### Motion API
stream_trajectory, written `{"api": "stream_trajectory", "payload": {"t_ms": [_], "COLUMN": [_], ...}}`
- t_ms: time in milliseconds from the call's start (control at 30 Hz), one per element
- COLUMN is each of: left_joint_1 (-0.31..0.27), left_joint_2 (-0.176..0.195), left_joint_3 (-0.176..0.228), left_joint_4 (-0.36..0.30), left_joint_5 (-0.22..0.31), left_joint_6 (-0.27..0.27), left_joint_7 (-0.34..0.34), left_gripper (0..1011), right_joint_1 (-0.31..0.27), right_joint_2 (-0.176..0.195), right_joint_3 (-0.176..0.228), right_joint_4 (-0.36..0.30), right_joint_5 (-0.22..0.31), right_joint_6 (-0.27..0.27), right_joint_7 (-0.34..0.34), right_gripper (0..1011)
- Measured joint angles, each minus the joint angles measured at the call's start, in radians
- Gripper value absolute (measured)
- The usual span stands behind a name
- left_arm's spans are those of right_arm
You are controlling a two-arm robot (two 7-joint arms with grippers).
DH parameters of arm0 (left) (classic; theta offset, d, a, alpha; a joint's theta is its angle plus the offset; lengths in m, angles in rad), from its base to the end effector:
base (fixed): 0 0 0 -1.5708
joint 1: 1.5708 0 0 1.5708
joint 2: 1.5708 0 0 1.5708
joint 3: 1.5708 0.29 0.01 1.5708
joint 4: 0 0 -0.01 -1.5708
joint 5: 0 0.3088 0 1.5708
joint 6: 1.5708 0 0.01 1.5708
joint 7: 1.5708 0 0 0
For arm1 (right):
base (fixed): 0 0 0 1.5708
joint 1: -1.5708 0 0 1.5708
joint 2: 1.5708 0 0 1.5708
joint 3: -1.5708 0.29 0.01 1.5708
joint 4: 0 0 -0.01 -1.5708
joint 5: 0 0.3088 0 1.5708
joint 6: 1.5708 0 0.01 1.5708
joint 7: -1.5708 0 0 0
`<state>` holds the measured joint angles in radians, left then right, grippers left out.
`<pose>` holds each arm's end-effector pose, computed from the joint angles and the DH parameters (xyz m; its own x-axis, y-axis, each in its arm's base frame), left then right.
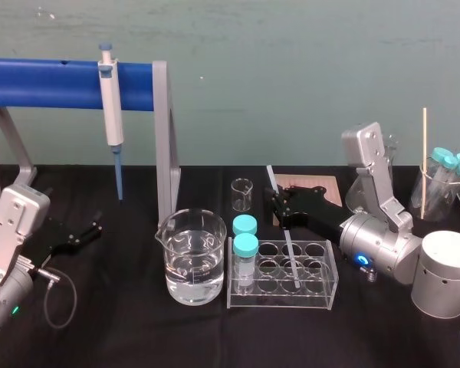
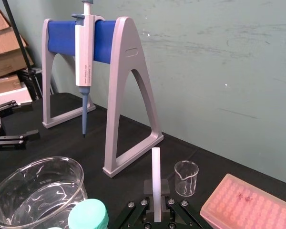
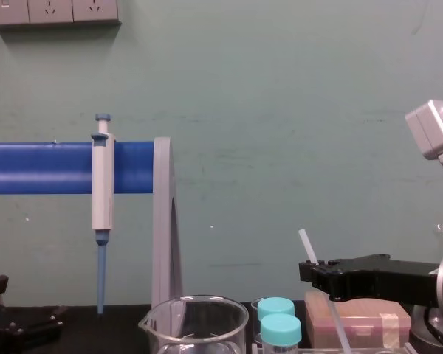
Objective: Pick up the stirring rod with one hand, then place it down.
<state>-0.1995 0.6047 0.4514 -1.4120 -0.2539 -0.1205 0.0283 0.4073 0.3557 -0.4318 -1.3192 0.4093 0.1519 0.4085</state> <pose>0.3581 0.0827 -0.3023 0.2923 0.8803 0.3738 -0.9553 0.2873 0.0703 0.4227 -0.0081 -0.2563 0.6451 -0.7641 0.0009 0.7543 0.6367 -0.1600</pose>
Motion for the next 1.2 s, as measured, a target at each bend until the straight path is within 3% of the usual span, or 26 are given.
{"api": "stream_trajectory", "payload": {"t_ms": [333, 767, 1200], "left_joint_1": [0.0, 0.0, 0.0], "left_joint_2": [0.0, 0.0, 0.0], "left_joint_3": [0.0, 0.0, 0.0], "left_joint_4": [0.0, 0.0, 0.0], "left_joint_5": [0.0, 0.0, 0.0], "left_joint_6": [0.0, 0.0, 0.0], "left_joint_7": [0.0, 0.0, 0.0], "left_gripper": [1000, 1000, 1000], "right_joint_1": [-0.001, -0.062, -0.134], "right_joint_2": [0.0, -0.005, -0.03], "right_joint_3": [0.001, 0.032, 0.097], "right_joint_4": [0.0, -0.016, -0.022], "right_joint_5": [0.0, -0.048, 0.029], "right_joint_6": [-0.003, -0.202, -0.305], "right_joint_7": [0.0, 0.003, 0.063], "right_gripper": [72, 73, 72]}}
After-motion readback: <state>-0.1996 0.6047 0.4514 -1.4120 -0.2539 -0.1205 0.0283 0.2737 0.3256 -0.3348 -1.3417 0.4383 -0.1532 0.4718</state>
